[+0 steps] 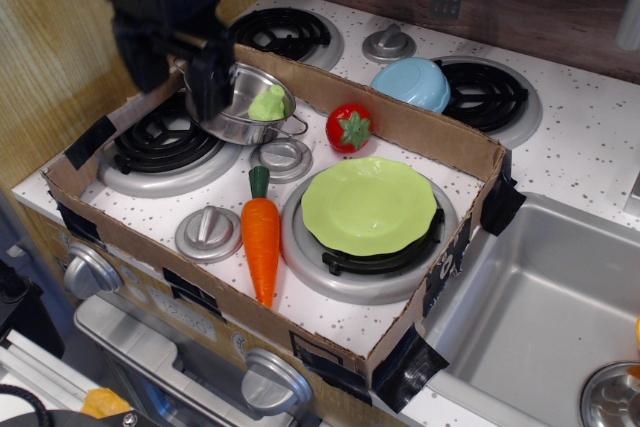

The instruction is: Take broccoli out of pan

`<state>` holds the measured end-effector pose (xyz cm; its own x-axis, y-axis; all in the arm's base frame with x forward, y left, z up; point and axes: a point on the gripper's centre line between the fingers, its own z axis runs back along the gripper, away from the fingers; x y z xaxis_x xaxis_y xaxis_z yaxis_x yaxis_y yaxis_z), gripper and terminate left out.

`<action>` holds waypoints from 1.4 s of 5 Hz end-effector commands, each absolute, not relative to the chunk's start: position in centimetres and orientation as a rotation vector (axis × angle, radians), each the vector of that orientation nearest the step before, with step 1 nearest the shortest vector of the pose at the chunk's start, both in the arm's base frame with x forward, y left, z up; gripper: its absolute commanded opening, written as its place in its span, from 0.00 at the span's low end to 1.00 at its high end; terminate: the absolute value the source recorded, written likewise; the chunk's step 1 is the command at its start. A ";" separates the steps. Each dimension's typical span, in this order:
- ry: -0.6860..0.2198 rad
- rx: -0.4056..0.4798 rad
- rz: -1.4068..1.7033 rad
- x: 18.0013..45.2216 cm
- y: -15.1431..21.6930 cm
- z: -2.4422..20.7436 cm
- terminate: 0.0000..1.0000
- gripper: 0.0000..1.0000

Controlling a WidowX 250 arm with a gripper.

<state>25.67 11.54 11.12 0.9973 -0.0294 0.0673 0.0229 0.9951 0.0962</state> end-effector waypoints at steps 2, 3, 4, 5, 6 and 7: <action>-0.140 0.122 -0.123 32.0 13.0 12.3 0.00 1.00; -0.146 0.117 -0.135 33.2 12.9 12.0 0.00 1.00; -0.142 0.110 -0.144 34.1 12.7 11.1 0.00 1.00; -0.133 0.120 -0.152 34.9 12.6 10.0 0.00 1.00; -0.135 0.126 -0.159 35.3 12.6 9.0 0.00 1.00; -0.135 0.201 -0.173 35.6 12.9 8.1 0.00 1.00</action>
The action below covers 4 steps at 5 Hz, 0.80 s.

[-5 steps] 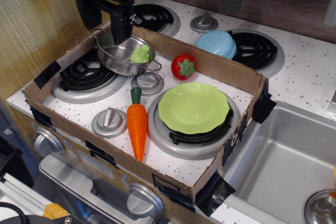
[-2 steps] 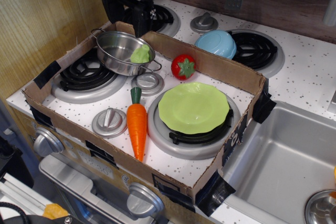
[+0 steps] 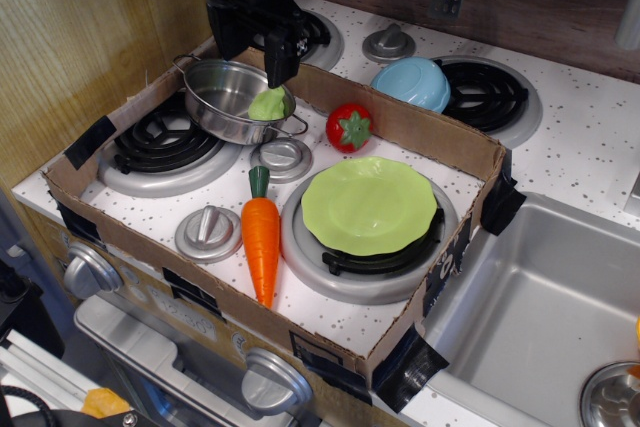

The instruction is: Take broccoli out of pan

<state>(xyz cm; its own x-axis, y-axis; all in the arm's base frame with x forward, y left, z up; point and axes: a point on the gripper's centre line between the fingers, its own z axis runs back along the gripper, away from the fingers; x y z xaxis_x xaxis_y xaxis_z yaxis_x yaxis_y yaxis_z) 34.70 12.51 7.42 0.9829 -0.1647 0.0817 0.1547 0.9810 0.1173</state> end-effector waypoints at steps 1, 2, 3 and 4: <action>-0.152 0.244 -0.164 36.0 13.0 7.5 0.00 1.00; -0.163 0.235 -0.162 36.7 13.0 6.8 0.00 1.00; -0.168 0.217 -0.153 36.9 13.1 6.0 0.00 1.00; -0.170 0.216 -0.167 37.6 13.8 5.8 0.00 1.00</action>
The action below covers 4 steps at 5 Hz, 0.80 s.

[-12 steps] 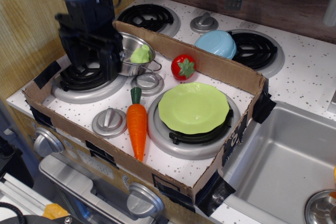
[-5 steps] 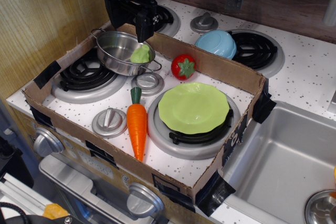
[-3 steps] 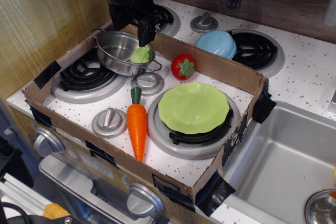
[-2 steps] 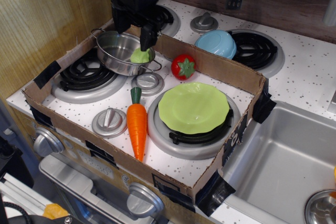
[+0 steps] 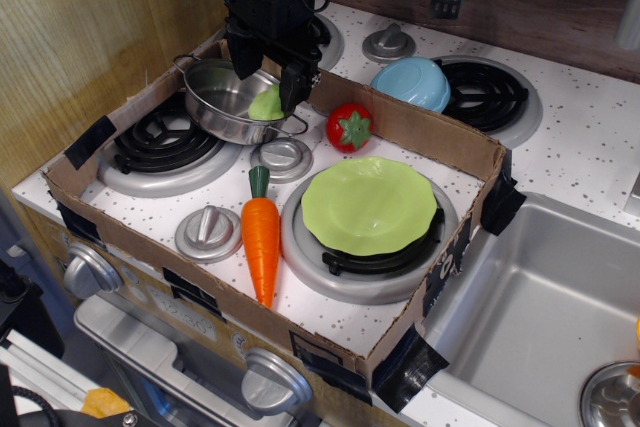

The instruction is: Take broccoli out of pan

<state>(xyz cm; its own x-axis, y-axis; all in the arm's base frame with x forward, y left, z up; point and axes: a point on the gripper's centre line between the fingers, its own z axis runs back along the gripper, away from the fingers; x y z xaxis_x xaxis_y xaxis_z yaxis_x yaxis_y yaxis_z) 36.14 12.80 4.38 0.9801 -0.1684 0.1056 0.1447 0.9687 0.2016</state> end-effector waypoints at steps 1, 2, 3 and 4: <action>-0.168 0.248 -0.171 38.0 14.6 6.2 0.00 1.00; -0.171 0.257 -0.177 37.8 15.0 5.8 0.00 1.00; -0.169 0.248 -0.155 37.1 15.0 5.1 0.00 1.00; -0.169 0.244 -0.135 36.2 14.6 4.4 0.00 1.00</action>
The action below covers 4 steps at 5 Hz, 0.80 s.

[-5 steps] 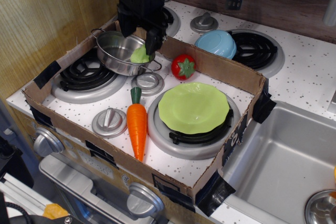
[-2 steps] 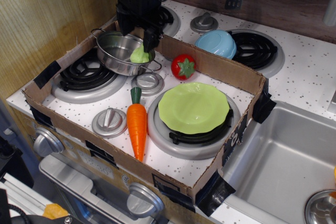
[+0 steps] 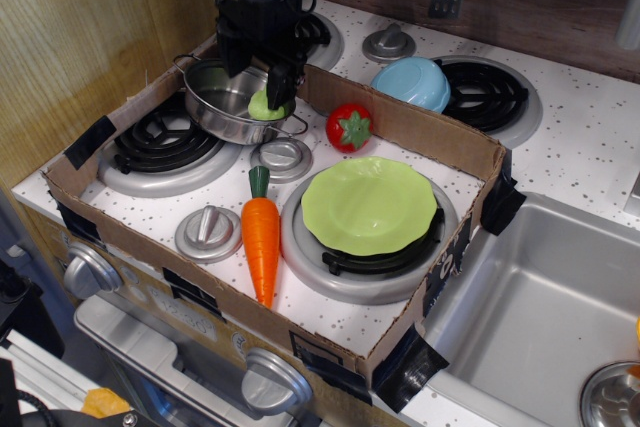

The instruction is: Take broccoli out of pan

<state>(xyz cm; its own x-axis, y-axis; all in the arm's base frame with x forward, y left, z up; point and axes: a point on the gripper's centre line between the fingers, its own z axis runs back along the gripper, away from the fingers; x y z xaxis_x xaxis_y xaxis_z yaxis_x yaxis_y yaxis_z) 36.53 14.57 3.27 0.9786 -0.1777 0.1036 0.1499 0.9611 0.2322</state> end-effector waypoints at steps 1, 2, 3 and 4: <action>-0.161 0.238 -0.110 35.6 14.2 4.1 0.00 1.00; -0.156 0.269 -0.092 35.5 14.2 4.9 0.00 0.00; -0.144 0.296 -0.105 35.7 14.2 6.1 0.00 0.00; -0.144 0.326 -0.107 35.7 14.3 7.3 0.00 0.00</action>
